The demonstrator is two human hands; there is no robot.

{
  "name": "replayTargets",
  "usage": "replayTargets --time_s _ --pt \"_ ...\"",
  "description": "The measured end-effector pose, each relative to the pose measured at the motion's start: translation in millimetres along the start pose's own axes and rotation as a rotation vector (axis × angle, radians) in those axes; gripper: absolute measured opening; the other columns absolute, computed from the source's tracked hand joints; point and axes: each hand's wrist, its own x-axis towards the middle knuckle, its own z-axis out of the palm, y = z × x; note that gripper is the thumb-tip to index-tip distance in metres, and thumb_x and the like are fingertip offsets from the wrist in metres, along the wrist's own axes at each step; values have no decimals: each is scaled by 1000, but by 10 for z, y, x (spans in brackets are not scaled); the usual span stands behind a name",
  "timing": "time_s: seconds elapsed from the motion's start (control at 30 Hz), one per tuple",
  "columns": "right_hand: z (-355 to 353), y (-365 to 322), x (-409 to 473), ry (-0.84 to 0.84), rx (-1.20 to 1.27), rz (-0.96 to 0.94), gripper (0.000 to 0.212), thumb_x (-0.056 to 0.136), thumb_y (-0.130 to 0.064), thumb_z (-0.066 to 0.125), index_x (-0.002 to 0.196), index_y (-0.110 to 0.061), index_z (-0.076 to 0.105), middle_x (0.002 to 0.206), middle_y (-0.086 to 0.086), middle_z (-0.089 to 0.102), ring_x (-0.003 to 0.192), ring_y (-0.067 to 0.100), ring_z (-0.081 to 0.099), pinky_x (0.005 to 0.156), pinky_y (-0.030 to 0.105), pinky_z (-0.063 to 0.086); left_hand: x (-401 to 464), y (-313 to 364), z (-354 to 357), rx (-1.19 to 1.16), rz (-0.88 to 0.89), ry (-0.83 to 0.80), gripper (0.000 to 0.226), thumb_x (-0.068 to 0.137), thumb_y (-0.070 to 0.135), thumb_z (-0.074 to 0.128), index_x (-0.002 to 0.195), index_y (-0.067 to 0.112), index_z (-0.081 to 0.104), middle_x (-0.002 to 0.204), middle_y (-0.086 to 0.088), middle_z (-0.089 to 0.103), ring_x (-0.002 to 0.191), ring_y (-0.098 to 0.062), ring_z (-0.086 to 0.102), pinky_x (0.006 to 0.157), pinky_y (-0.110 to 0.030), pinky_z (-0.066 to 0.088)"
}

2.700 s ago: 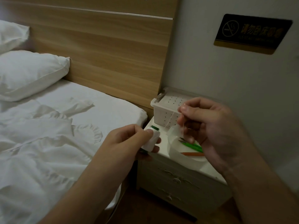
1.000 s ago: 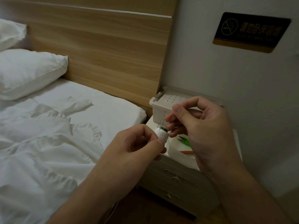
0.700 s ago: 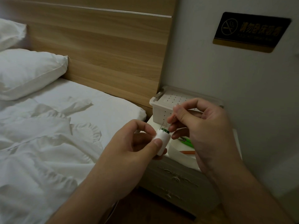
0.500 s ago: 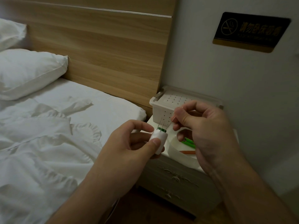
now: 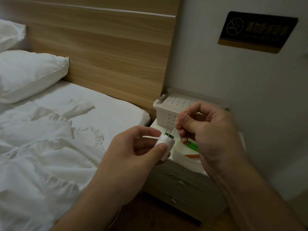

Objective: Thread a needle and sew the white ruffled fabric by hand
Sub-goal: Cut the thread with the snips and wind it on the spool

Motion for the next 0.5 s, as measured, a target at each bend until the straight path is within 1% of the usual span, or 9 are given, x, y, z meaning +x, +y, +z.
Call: replayTargets --time_s 0.07,0.17,0.2,0.37,0.43,0.5 --pt "13 5 -9 11 -10 -12 19 91 4 67 75 -6 66 67 11 70 55 18 60 50 28 51 -4 0 6 10 16 7 30 86 19 80 115 20 73 98 -2 84 93 -21 82 91 -46 64" --pt "32 24 -20 22 8 -4 17 92 4 66 77 -5 67 68 10 69 55 18 60 50 27 51 -12 19 12 21 24 18 47 73 36 78 117 22 73 103 0 84 96 -21 81 90 -46 65" --pt "31 29 -21 20 19 12 15 92 3 66 79 -4 67 68 9 69 56 18 60 50 27 51 -13 19 11 20 17 21 48 72 37 78 118 22 73 103 -1 84 96 -21 81 90 -46 65" --pt "-10 19 -4 -32 34 64 10 94 -2 66 84 0 68 71 9 70 60 19 62 53 30 52 7 3 -2 10 -1 19 35 83 25 79 117 20 73 99 0 84 93 -20 82 89 -42 66" --pt "-27 -4 5 -66 42 81 10 94 -4 65 86 1 69 74 10 70 62 20 63 53 30 52 13 8 -11 8 -2 17 31 87 21 78 118 20 72 99 1 84 92 -18 81 85 -36 66" --pt "-38 -23 13 -104 66 110 10 95 -7 65 89 0 69 77 10 70 65 21 63 54 31 51 17 14 -20 -11 -2 17 28 89 18 77 117 17 72 96 0 84 89 -18 82 77 -26 65"
